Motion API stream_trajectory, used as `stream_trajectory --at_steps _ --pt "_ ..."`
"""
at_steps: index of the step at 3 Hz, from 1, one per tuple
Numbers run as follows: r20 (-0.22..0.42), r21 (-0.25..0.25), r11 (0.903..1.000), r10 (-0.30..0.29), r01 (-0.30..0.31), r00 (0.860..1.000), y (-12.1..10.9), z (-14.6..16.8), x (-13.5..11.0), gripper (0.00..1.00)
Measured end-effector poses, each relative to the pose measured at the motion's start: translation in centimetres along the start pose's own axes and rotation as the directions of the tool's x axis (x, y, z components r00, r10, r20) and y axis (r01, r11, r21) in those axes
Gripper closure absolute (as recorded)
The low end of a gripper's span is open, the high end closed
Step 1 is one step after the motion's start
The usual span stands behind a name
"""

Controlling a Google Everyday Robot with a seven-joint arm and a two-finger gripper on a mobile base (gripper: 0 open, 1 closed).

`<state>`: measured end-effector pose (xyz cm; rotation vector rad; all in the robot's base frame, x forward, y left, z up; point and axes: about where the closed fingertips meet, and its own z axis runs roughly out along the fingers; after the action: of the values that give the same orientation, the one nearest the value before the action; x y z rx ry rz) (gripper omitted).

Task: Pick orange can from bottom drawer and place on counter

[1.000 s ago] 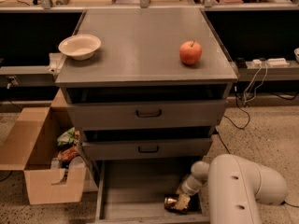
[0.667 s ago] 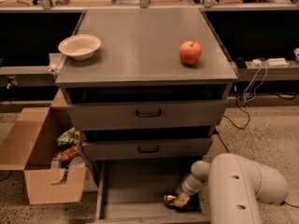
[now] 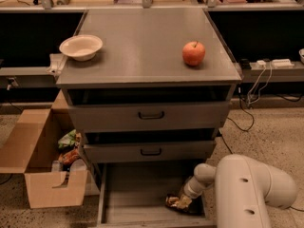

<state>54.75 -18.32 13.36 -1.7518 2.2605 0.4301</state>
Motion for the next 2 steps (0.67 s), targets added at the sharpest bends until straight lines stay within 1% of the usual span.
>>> stream_trajectory --at_steps 1,2 --pt "0.072 0.054 0.9977 -0.045 0.041 0.996 0.8 -2.8 -1.9 1.0" --pt "0.201 0.119 0.9874 -0.127 0.105 0.971 2.5 -7.3 -4.2 1.0"
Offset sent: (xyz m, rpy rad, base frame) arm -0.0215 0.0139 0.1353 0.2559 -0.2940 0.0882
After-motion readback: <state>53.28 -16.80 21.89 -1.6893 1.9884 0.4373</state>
